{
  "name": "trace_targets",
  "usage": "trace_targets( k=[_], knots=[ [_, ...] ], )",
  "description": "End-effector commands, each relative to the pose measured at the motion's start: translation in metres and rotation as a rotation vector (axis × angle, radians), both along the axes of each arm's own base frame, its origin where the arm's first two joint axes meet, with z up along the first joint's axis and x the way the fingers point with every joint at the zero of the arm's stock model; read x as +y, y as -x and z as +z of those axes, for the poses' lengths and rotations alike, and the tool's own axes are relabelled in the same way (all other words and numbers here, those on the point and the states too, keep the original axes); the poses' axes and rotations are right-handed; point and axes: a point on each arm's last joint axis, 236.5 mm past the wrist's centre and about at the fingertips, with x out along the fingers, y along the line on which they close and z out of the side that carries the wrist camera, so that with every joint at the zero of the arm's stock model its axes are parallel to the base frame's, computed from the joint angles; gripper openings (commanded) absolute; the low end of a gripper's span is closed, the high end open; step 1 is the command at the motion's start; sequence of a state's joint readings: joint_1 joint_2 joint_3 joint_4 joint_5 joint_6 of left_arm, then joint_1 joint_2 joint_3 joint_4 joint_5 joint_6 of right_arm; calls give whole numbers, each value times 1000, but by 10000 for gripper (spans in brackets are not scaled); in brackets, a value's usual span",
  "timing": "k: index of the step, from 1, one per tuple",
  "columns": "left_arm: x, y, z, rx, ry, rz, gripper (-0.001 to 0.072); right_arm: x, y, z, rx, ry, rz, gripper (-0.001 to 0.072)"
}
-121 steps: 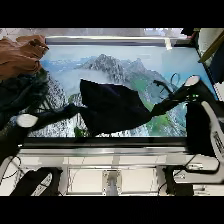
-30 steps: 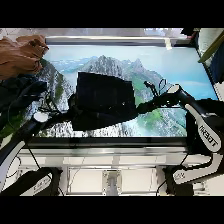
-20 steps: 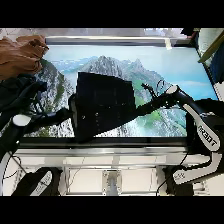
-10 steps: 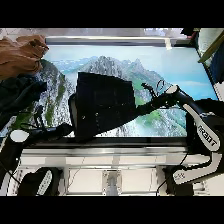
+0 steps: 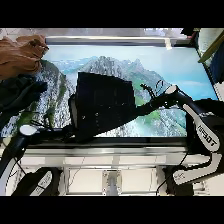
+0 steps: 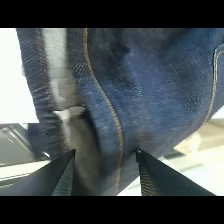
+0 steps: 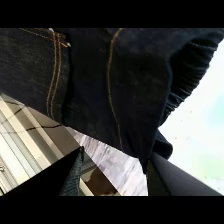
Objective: Fold the clothes and pants, and hang the long-sleeved shirts on hangers.
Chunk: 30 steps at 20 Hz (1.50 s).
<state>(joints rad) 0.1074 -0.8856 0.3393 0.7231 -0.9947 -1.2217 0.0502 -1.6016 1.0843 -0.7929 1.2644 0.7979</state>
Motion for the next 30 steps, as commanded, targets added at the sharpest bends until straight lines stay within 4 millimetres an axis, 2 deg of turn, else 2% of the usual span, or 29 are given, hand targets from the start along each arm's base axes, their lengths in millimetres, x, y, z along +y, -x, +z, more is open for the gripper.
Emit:
trace_targets(
  k=[1, 2, 4, 5, 7, 9, 11, 12, 13, 14, 15, 16, 18, 23, 24, 26, 29, 30],
  knots=[
    [-31, -13, -2, -31, 104, -29, 292, 3, 2, 1, 3, -5, 7, 344],
    [-33, -20, -2, -49, 118, -16, 7, 3, 3, 1, 6, -6, 11, 259],
    [-32, -30, 3, -80, 117, -8, 13, 4, 3, 4, 5, -11, 21, 65],
    [-30, -38, 9, -101, 118, -1, 13, 5, 4, 9, 7, -19, 35, 18],
    [-27, -65, 40, -200, 113, -4, 12, 8, 13, 34, 26, -52, 100, 19],
    [-25, -101, 97, -369, 102, -14, 12, 9, 26, 72, 42, -79, 162, 18],
    [-19, -125, 146, -499, 51, -34, 12, 8, 30, 114, -28, -79, 188, 18],
    [-10, -134, 162, -533, -10, -38, 11, 7, 27, 132, -94, -67, 175, 18],
    [3, -140, 167, -537, -85, -36, 12, 7, 18, 150, -184, -54, 150, 18],
    [19, -141, 161, -513, -172, -27, 12, 5, 6, 162, -270, -33, 108, 18],
    [30, -137, 148, -466, -231, -29, 12, 3, -2, 162, -303, -4, 73, 17],
    [37, -124, 128, -384, -276, -59, 12, 0, -5, 154, -292, 35, 60, 17],
    [37, -96, 93, -239, -283, -128, 12, 3, 2, 119, -208, 80, 80, 16],
    [35, -59, 0, -46, -286, -128, 12, 3, 6, 14, -10, 126, -14, 17],
    [36, -57, -11, -29, -291, -123, 12, 3, 4, 1, 21, 133, -37, 17],
    [39, -63, -22, -22, -299, -103, 12, 5, 2, -11, 43, 130, -55, 17],
    [40, -66, -30, -11, -299, -88, 14, 5, 6, -11, 66, 127, -53, 18],
    [39, -66, -29, -10, -294, -87, 50, 6, 11, -9, 90, 122, -43, 24]
  ],
)
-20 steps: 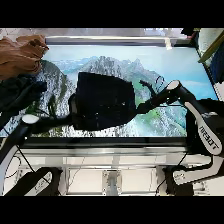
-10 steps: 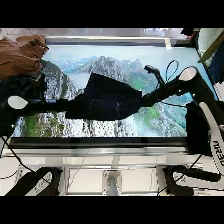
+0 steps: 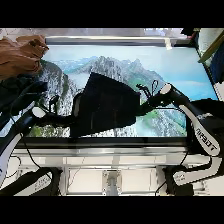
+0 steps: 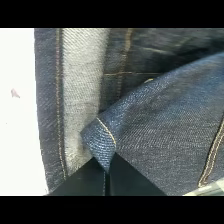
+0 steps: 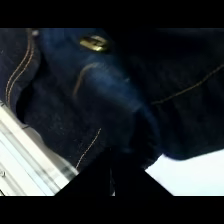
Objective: Fold the clothes and pants, and hang the long-sleeved shirts on hangers.
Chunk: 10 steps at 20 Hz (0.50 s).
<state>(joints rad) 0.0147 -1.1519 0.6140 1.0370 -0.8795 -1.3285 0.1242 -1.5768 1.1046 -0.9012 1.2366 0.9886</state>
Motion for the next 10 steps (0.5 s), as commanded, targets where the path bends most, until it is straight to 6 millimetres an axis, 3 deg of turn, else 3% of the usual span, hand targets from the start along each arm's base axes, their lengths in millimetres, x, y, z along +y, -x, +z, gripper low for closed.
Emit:
trace_targets(
  k=[1, 2, 3, 6, 10],
  knots=[
    [2, -2, -7, 3, -6, 15, 324, 0, 14, -4, 71, -6, 8, 95],
    [3, -5, 1, -8, -1, 16, 571, -2, 22, 2, 101, -17, 25, 215],
    [6, -6, 13, -14, 10, 21, 615, -5, 30, 11, 126, -27, 41, 247],
    [17, 17, 45, 8, 43, 39, 614, -36, 31, 39, 89, -7, 12, 246],
    [16, 84, 23, 101, 58, 91, 613, -93, 5, 78, -69, 26, -163, 246]
  ],
)
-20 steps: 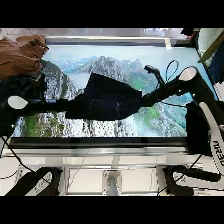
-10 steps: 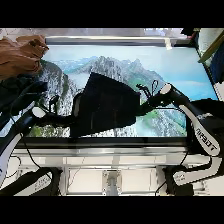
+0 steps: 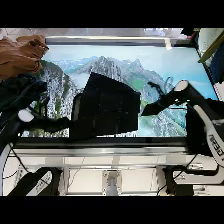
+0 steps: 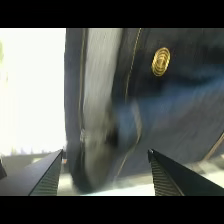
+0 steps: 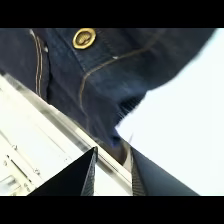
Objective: Fold the clothes and pants, and hang the long-sleeved shirts on hangers.
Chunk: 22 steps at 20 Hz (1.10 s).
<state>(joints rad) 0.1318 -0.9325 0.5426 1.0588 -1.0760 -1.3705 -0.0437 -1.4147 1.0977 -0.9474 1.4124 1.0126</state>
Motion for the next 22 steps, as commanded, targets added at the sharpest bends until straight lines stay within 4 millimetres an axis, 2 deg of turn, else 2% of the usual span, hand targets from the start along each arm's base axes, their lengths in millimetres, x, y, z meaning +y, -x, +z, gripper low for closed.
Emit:
trace_targets(
  k=[1, 4, 5, 9, 13, 16, 18, 20, 21, 22],
  knots=[
    [-7, 53, -15, 67, 39, 41, 613, -44, -11, 30, -89, 23, -128, 246],
    [-21, 68, -22, 28, 86, 11, 613, -51, -16, 32, -99, 12, -163, 246],
    [-25, 65, -23, 2, 99, 1, 613, -50, -16, 33, -101, 9, -164, 246],
    [-10, 37, -28, -79, 53, 74, 611, -48, -14, 34, -93, -1, -160, 246],
    [-11, 38, -45, -11, 70, 103, 610, -46, -14, 36, -91, -11, -161, 246],
    [-26, 30, -52, -12, 148, 83, 609, -42, -16, 39, -95, -32, -167, 246],
    [-31, 26, -57, 1, 182, 98, 539, -41, -16, 40, -95, -40, -169, 246],
    [-31, 23, -61, 13, 188, 121, 539, -40, -16, 41, -93, -46, -171, 245],
    [-31, 23, -61, 13, 188, 121, 485, -40, -16, 41, -87, -46, -175, 246],
    [-31, 23, -61, 12, 188, 122, 360, -40, -15, 41, -86, -46, -173, 245]
  ],
)
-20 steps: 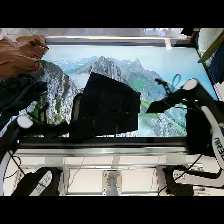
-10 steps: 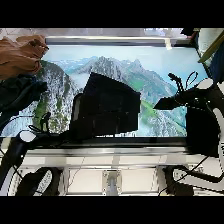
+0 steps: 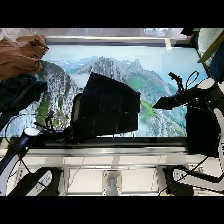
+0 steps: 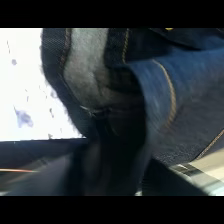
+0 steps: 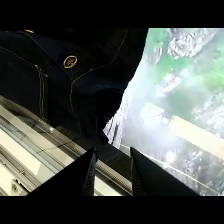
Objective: Fold the clothes and pants, and hang the long-sleeved shirts on hangers.
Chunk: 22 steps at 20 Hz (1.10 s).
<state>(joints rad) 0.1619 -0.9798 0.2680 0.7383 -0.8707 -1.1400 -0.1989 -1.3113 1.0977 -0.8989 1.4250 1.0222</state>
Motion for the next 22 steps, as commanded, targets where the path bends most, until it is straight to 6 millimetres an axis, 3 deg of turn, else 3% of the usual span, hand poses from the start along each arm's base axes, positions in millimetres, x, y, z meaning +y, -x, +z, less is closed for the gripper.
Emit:
trace_targets(
  k=[1, 2, 4, 6, 8, 10, 12, 18, 20, 22],
  knots=[
    [-1, -5, -3, -4, 12, 12, 195, 1, 1, 1, 7, -7, -3, 246],
    [-1, -5, -3, -4, 12, 13, 12, 1, 1, 0, 8, -4, -2, 246],
    [-1, -4, -3, -3, 13, 12, 14, -1, 8, -2, 27, 6, 17, 246],
    [-2, -4, -2, -1, 16, 9, 14, 2, 28, -7, 77, -5, 78, 248],
    [-2, -5, 0, -14, 14, 9, 14, 10, 49, -27, 132, -39, 86, 266],
    [-2, -8, 5, -31, 14, 17, 14, 29, 62, -54, 189, -134, 0, 434],
    [-1, -11, 11, -50, 14, 31, 14, 51, 70, -65, 168, -219, -1, 434],
    [0, -16, 22, -86, 14, 54, 14, 97, 81, -107, 145, -144, 107, 434],
    [0, -16, 23, -89, 14, 54, 14, 102, 78, -124, 160, -125, 92, 434],
    [0, -16, 23, -89, 13, 54, 14, 113, 82, -127, 187, -173, 99, 434]
  ],
)
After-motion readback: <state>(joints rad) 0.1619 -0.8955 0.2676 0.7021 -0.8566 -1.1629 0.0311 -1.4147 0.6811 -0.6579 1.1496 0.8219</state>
